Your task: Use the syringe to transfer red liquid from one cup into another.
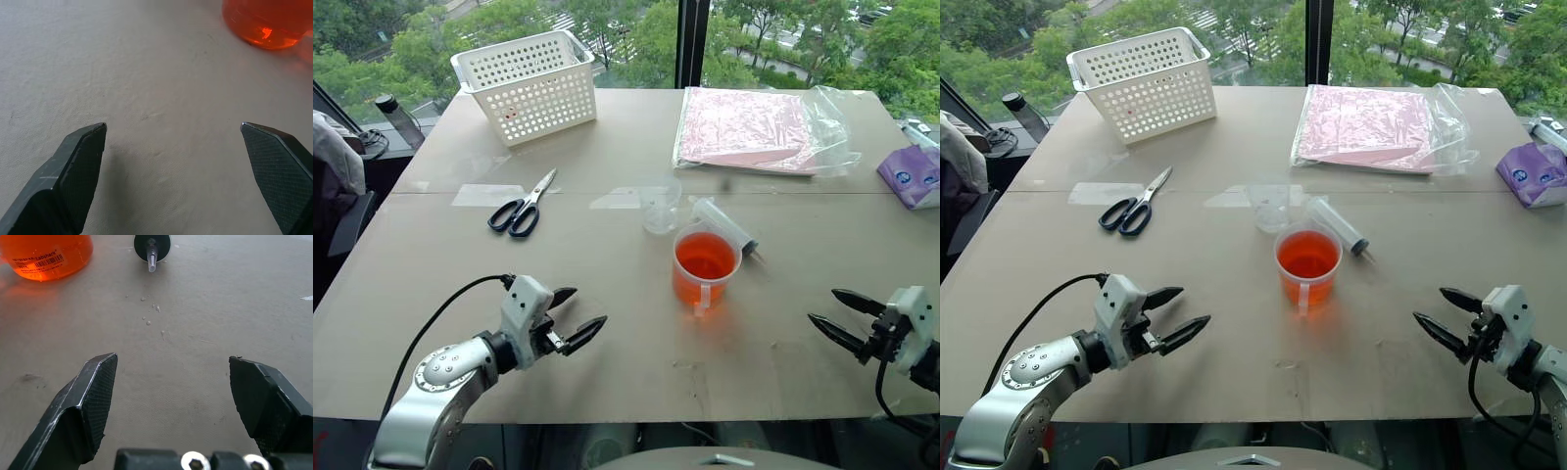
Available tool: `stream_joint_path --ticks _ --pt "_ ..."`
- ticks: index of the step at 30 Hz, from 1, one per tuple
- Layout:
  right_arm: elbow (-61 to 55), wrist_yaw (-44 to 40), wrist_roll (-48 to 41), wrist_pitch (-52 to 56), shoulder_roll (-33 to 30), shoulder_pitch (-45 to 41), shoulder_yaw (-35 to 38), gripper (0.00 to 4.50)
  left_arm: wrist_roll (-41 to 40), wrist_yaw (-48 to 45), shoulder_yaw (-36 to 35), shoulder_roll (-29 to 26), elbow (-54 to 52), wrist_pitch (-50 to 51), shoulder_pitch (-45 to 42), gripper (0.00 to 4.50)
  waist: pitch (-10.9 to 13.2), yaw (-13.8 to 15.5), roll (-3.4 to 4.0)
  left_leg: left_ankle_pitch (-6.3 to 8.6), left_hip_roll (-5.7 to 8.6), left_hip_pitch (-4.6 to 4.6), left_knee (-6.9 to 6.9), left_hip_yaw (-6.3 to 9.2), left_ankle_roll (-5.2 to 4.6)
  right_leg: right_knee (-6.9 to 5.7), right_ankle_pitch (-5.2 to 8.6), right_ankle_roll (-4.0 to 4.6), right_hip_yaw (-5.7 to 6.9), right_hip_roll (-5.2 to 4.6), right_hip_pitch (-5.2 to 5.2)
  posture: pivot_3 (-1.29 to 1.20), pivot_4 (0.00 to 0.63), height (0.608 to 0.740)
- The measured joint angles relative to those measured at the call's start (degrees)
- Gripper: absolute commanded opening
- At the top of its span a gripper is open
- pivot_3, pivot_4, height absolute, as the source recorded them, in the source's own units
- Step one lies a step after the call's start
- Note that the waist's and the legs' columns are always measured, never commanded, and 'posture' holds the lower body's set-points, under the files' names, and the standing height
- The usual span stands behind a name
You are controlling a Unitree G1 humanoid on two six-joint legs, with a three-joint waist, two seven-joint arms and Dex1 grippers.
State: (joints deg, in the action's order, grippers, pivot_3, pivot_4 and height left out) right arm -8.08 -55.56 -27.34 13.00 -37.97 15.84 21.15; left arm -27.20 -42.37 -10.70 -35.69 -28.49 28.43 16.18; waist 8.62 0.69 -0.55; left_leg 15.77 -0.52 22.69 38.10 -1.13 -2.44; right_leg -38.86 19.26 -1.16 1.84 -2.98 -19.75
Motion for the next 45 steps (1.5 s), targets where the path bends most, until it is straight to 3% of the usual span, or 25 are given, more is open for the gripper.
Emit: stream_joint_path --ticks 4,8,12,15,18,20,28,41,44,45 --pt "-2.33 3.14 -1.06 6.75 -2.74 -6.43 -0.65 3.88 -3.25 -1.43 -0.69 -2.21 -0.91 2.35 -2.54 4.46 0.05 -0.33 0.03 -0.01 0.0 -0.04 0.04 0.0 0.01 -0.1 0.0 0.0 0.0 0.01 -0.01 0.0 0.15 0.74" --pt "-5.21 8.72 -0.85 17.93 -6.92 -21.17 -5.7 3.88 -12.32 -4.1 -4.63 -8.27 -2.05 9.16 -11.21 4.46 0.09 -0.38 0.0 -0.02 0.0 0.01 0.1 0.1 0.03 -0.14 -0.02 0.03 0.08 0.06 -0.04 0.0 0.15 0.74" --pt "-5.15 11.86 1.85 30.12 -8.87 -39.74 -17.0 3.88 -21.99 -7.04 -7.94 -19.86 -2.03 19.14 -22.07 4.46 0.3 -0.85 0.01 -0.15 0.01 0.15 0.11 0.1 0.24 0.01 -0.02 0.02 0.1 0.09 -0.08 0.0 0.15 0.74" --pt "0.13 12.49 3.44 41.41 -7.01 -56.04 -25.76 3.88 -23.98 -8.85 -6.33 -26.69 0.07 24.06 -31.55 4.46 0.4 -1.25 -0.04 -0.16 0.03 0.2 0.07 0.06 0.27 0.13 0.0 -0.01 0.08 0.12 -0.09 0.0 0.15 0.74" --pt "8.75 13.14 4.17 49.31 -1.32 -66.55 -30.09 3.88 -24.37 -7.76 -4.59 -27.47 4.49 26.47 -40.94 4.46 0.59 -1.34 -0.26 -0.17 0.03 0.3 -0.03 0.07 0.28 0.22 0.0 -0.01 0.11 0.18 -0.18 0.0 0.15 0.74" --pt "14.35 13.19 4.92 52.74 2.19 -73.06 -33.61 3.88 -25.85 -7.23 -4.6 -27.69 6.09 28.39 -46.11 4.46 0.63 -1.5 -0.3 -0.18 0.03 0.83 0.09 0.04 0.3 0.0 -0.01 -0.03 0.05 0.18 -0.78 0.0 0.15 0.74" --pt "32.11 13.37 11.02 56.24 12.13 -83.4 -43.34 3.88 -29.29 -8.67 -6.04 -28.04 3.85 31.67 -43.22 4.46 0.64 -1.93 -0.32 -0.2 0.03 1.18 0.1 -0.03 0.33 -0.05 -0.02 -0.05 0.03 0.2 -1.09 0.0 0.15 0.74" --pt "46.58 10.47 19.37 49.84 17.02 -86.52 -48.15 3.88 -27.05 -10.85 -9.39 -27.72 2.24 25.23 -41.15 4.46 0.64 -1.86 -0.35 -0.3 0.03 1.05 0.25 -0.02 0.47 -0.54 -0.03 -0.05 -0.09 0.24 -1.29 0.0 0.15 0.74" --pt "50.96 9.86 20.98 47.34 18.59 -87.56 -48.13 3.05 -26.34 -11.48 -9.39 -27.52 2.92 23.83 -40.46 4.5 0.64 -2.21 -0.35 -0.31 0.03 1.06 0.24 -0.03 0.49 -0.59 -0.03 -0.05 -0.12 0.25 -1.36 0.0 0.15 0.74" --pt "52.81 9.83 22.14 45.96 19.11 -88.12 -48.13 2.54 -25.75 -11.66 -9.39 -27.43 3.56 23.19 -40.29 4.5 0.63 -2.42 -0.37 -0.31 0.03 1.1 0.24 -0.04 0.5 -0.61 -0.03 -0.05 -0.14 0.25 -1.39 0.0 0.15 0.74"
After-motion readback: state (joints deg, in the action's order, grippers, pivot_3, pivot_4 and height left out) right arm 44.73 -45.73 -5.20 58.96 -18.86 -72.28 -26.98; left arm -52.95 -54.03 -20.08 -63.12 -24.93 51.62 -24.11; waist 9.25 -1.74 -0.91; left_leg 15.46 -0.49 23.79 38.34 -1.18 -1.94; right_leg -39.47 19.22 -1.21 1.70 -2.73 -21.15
